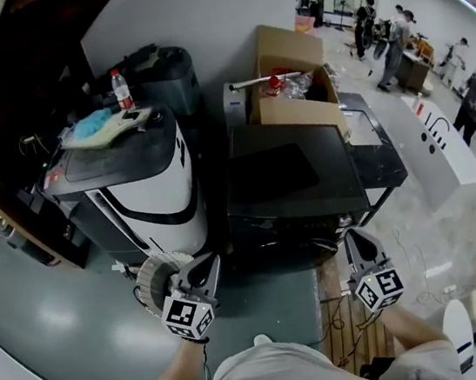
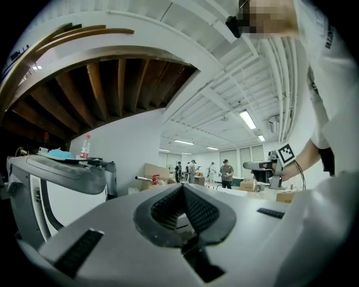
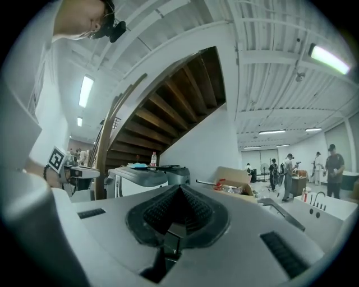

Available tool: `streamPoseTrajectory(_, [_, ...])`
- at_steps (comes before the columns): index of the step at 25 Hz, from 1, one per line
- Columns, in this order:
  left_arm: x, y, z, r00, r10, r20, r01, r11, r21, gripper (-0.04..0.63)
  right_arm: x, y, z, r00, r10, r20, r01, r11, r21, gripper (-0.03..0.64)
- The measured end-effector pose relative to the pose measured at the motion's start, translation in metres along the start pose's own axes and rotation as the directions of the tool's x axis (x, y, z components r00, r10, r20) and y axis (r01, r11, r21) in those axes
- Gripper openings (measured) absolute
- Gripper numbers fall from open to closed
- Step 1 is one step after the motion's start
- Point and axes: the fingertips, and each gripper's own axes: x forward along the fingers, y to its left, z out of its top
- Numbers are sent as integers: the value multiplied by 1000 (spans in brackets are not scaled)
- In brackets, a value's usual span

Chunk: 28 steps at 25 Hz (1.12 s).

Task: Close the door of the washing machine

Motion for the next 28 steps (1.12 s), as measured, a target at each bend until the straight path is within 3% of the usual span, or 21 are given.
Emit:
streamPoseTrajectory(7, [-7,2,33,996,40,79,-42,999,15,3,9,10,6,998,52,27,-52,999,-1,11])
streamPoseTrajectory(28, [-6,1,25,989,121,82,-123,992,17,3,8,-4,-1,998,40,49,-42,999,23,11])
